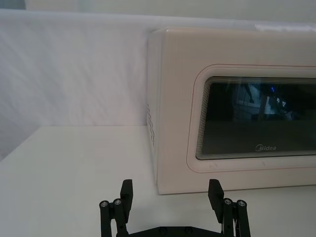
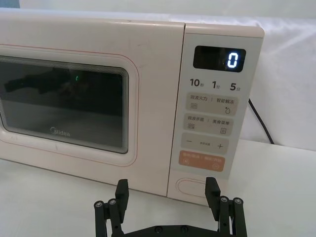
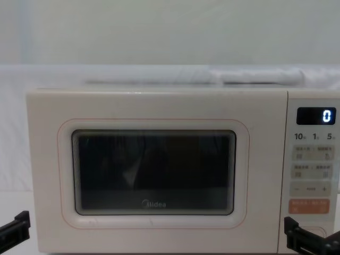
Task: Press the button to open the microwave door with one hand; close the microwave door with the other hand.
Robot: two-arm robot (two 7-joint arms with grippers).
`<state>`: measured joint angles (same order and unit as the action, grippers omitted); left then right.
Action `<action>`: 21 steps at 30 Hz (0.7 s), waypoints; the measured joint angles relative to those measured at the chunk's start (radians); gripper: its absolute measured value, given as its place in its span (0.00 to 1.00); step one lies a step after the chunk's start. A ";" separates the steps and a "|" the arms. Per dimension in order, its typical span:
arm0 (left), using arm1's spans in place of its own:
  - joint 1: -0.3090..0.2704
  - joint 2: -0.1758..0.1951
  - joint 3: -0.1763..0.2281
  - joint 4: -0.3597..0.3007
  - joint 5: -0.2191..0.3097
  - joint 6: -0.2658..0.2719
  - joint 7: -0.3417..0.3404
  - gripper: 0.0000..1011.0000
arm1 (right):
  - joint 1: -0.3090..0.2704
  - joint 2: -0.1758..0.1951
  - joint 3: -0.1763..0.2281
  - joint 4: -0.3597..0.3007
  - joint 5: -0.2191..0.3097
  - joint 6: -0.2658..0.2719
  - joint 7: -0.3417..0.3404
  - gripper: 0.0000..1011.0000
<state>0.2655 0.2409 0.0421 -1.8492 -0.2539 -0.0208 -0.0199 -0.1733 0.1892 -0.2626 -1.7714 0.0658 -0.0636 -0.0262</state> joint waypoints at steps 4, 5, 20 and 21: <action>0.000 0.000 0.000 0.000 0.000 0.000 0.000 0.99 | 0.000 0.000 0.000 0.000 0.000 0.000 0.000 0.99; 0.000 0.000 0.000 0.000 0.000 0.000 0.000 0.99 | 0.000 0.000 0.000 0.000 0.000 0.000 0.000 0.99; 0.000 0.000 0.000 0.000 0.000 0.000 0.000 0.99 | 0.000 0.000 0.000 0.000 0.000 0.000 0.000 0.99; 0.000 0.000 0.000 0.000 0.000 0.000 0.000 0.99 | 0.000 0.000 0.000 0.000 0.000 0.000 0.000 0.99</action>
<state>0.2655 0.2409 0.0422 -1.8492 -0.2539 -0.0208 -0.0199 -0.1733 0.1892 -0.2626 -1.7714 0.0658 -0.0636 -0.0262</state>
